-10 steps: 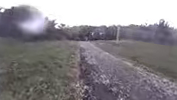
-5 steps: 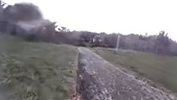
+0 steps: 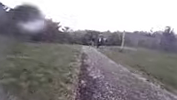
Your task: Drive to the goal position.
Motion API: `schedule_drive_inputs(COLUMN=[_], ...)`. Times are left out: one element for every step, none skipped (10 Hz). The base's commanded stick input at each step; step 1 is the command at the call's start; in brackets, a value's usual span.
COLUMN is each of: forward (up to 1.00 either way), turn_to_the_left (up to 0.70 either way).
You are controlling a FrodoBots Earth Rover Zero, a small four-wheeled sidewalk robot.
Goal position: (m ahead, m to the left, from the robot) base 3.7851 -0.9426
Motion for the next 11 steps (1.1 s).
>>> schedule_drive_inputs(forward=[0.70, 0.70, 0.70, 0.70, 0.70, 0.70, 0.70, 0.70, 0.70, 0.70, 0.70], turn_to_the_left=[0.00, 0.00, 0.00, 0.00, -0.01, -0.08, -0.13, -0.14, -0.14, -0.12, -0.04])
